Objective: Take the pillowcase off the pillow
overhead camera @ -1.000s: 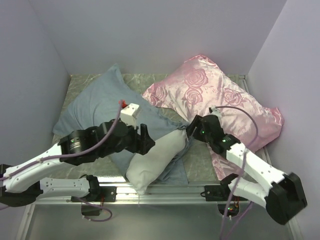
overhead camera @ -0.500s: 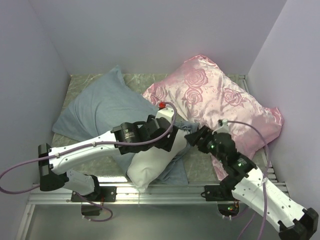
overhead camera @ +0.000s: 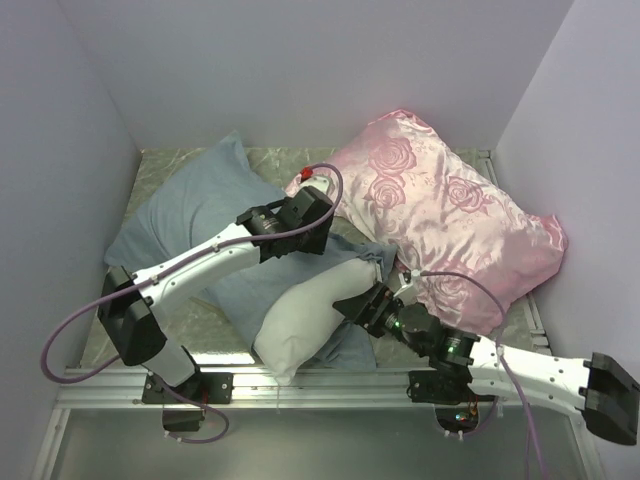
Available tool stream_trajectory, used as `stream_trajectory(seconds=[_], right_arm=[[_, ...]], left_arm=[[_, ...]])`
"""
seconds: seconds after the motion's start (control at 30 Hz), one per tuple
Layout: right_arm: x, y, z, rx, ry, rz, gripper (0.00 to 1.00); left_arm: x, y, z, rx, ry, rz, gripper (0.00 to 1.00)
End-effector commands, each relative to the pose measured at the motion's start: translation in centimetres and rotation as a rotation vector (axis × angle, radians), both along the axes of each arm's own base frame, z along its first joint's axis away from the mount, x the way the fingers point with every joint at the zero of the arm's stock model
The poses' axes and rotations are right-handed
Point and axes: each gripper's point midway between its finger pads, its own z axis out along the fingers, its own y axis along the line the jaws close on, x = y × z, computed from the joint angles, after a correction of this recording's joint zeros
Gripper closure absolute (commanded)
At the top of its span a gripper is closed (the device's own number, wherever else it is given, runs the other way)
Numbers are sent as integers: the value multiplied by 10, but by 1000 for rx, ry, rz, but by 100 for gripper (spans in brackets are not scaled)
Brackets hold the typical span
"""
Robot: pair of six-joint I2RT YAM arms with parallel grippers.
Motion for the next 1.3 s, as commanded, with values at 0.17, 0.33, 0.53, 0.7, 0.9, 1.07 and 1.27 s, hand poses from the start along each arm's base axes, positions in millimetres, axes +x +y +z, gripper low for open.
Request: stream_trajectory(seconds=[0.17, 0.33, 0.53, 0.7, 0.9, 1.07, 1.27], right_arm=[[3, 31, 19, 203, -49, -61, 4], [11, 37, 22, 234, -85, -114, 3], [23, 43, 30, 209, -111, -162, 61], [30, 34, 57, 56, -149, -193, 100], [35, -35, 131, -96, -213, -340, 100], [40, -83, 166, -237, -250, -423, 100], [41, -106, 215, -262, -329, -398, 100]], left_arm=[[1, -2, -42, -30, 84, -31, 49], [-3, -5, -44, -62, 102, -39, 50], [-6, -9, -41, -91, 116, -51, 52], [3, -5, -18, -113, 74, -30, 55], [38, 33, 43, -237, -47, 96, 39], [56, 84, 113, -341, -226, 262, 23], [69, 159, 98, -388, -217, 432, 24]])
